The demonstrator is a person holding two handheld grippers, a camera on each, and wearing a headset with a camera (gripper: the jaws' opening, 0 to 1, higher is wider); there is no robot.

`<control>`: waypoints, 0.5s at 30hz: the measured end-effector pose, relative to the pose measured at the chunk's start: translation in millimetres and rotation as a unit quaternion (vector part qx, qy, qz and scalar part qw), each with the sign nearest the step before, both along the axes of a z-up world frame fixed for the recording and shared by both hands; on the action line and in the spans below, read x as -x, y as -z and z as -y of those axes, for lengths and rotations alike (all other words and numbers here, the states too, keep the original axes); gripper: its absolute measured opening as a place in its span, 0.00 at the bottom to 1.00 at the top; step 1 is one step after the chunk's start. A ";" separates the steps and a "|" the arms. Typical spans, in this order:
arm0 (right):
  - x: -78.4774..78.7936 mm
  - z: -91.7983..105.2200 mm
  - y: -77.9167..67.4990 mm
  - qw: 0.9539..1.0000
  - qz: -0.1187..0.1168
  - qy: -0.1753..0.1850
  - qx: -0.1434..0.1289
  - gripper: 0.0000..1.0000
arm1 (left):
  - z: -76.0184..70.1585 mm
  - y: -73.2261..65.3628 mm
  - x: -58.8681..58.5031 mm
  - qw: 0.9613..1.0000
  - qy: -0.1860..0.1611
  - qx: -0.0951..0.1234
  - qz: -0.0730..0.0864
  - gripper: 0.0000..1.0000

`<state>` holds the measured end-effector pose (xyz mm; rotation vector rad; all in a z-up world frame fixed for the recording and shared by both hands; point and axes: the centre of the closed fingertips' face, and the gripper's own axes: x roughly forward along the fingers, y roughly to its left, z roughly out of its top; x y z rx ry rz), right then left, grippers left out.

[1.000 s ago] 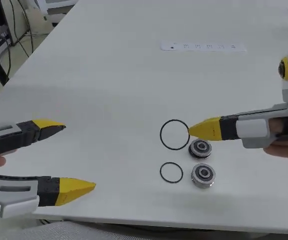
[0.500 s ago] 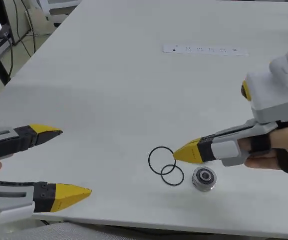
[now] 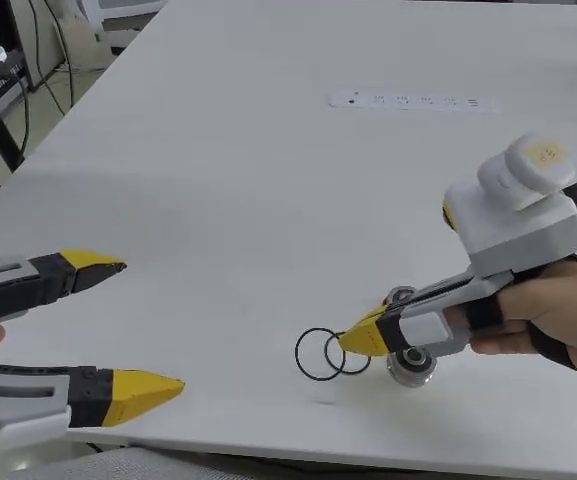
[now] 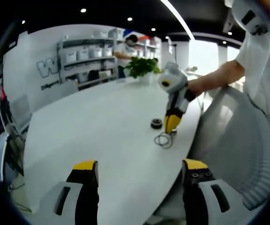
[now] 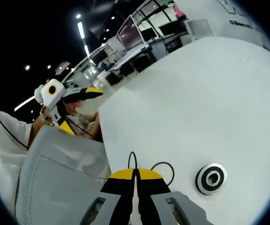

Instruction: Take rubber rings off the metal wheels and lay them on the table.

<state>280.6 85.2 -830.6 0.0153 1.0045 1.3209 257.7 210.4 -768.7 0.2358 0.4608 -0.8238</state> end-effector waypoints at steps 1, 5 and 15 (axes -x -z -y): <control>-0.6 0.3 1.8 1.000 0.000 0.001 0.003 0.00 | -0.3 0.1 0.1 1.000 0.000 0.000 0.000 0.74; -2.6 1.2 8.2 1.000 0.001 0.003 0.015 0.00 | -1.3 0.6 0.6 1.000 -0.002 0.002 0.000 0.75; -7.0 2.9 22.6 0.999 0.005 0.011 0.037 0.00 | 1.1 3.3 1.3 1.000 -0.001 0.005 -0.005 0.76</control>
